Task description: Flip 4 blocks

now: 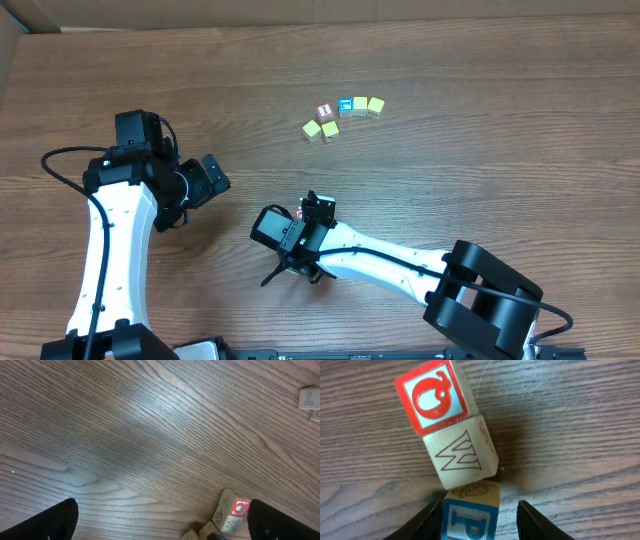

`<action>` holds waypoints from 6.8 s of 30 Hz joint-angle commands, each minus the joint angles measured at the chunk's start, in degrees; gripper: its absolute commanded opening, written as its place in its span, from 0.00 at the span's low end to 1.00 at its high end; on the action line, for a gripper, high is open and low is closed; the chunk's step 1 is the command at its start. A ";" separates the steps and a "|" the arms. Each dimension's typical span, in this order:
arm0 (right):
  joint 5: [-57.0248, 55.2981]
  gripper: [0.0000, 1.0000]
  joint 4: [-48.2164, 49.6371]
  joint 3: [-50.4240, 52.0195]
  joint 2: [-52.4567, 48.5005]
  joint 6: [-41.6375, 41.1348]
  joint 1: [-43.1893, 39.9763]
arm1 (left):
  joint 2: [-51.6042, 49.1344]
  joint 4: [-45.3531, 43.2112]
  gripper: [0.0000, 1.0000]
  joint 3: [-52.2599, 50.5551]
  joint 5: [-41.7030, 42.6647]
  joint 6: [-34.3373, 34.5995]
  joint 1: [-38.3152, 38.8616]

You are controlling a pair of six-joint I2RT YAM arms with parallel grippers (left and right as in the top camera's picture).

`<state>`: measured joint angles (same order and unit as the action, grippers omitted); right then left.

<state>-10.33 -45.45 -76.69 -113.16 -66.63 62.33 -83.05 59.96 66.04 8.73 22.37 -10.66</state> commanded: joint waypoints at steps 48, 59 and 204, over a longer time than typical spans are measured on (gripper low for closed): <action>0.07 0.35 -0.09 -0.28 -0.20 14.47 -1.64 | -0.22 -0.24 1.00 -0.31 -0.20 -0.07 -0.20; -0.15 0.35 0.59 -0.26 -0.22 14.64 -1.66 | -0.20 -0.24 1.00 -0.31 -0.20 -0.07 -0.20; 10.23 0.21 -2.21 5.09 5.35 16.04 -7.34 | -0.20 -0.24 1.00 -0.31 -0.20 -0.07 -0.20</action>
<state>-0.21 -47.94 -71.66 -109.12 -50.54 55.46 -83.05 59.81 66.04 8.73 22.37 -10.66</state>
